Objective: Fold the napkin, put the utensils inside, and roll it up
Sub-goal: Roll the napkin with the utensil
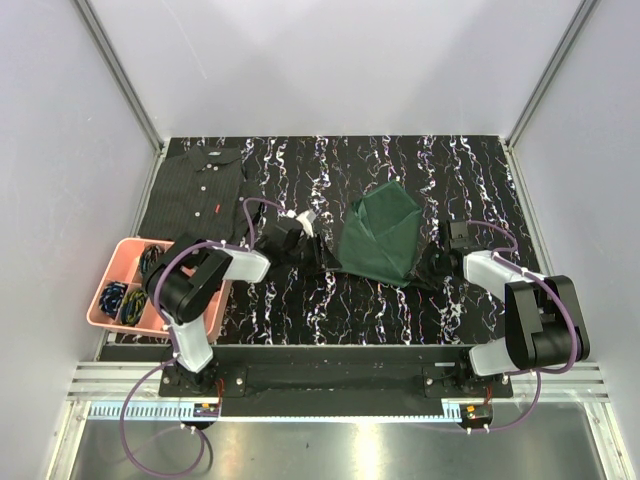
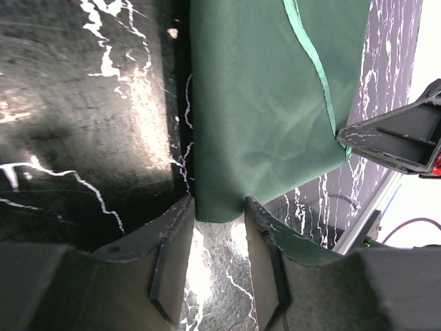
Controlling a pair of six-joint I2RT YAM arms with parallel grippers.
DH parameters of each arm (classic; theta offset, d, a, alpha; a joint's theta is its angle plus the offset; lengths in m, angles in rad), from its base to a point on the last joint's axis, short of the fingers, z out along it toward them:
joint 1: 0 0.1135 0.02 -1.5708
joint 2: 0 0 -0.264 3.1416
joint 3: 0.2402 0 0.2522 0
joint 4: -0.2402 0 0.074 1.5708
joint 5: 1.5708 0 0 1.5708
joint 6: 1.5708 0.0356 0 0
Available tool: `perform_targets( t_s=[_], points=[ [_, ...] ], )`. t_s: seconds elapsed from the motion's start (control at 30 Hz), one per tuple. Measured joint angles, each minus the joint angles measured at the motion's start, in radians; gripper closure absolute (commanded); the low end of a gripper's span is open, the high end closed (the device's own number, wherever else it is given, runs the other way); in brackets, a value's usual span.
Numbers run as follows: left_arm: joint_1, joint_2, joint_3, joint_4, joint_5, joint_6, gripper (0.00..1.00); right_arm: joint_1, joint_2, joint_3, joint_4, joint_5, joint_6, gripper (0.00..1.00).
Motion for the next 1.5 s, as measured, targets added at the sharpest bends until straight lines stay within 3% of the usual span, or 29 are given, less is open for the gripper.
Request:
perform_targets(
  t_s=[0.23, 0.33, 0.4, 0.5, 0.63, 0.77, 1.1, 1.5],
  points=[
    [-0.015, 0.032, 0.019, 0.007, 0.0, -0.015, 0.83, 0.001, 0.0, 0.002, -0.003, 0.0, 0.0, 0.62],
    [-0.016, 0.042, 0.03, -0.008, 0.0, -0.021, 0.95, 0.003, -0.004, 0.005, -0.011, 0.002, -0.005, 0.53],
    [-0.016, 0.042, 0.045, -0.029, 0.001, -0.018, 1.0, 0.005, -0.025, 0.008, -0.037, 0.017, -0.023, 0.43],
    [-0.016, 0.042, 0.079, -0.07, 0.002, -0.01, 1.0, 0.011, -0.09, 0.015, -0.085, 0.066, -0.064, 0.31],
    [-0.004, 0.041, 0.115, -0.116, 0.026, 0.0, 1.0, 0.071, -0.208, 0.066, -0.112, 0.145, -0.154, 0.28],
    [0.03, 0.035, 0.14, -0.191, 0.072, 0.019, 1.0, 0.239, -0.212, 0.155, -0.084, 0.225, -0.254, 0.27],
    [0.098, 0.027, 0.18, -0.26, 0.214, 0.026, 1.0, 0.67, 0.057, 0.237, 0.048, 0.497, -0.433, 0.24],
    [0.128, 0.023, 0.176, -0.247, 0.294, -0.013, 1.0, 0.804, 0.322, 0.346, 0.146, 0.756, -0.524, 0.26]
  ],
)
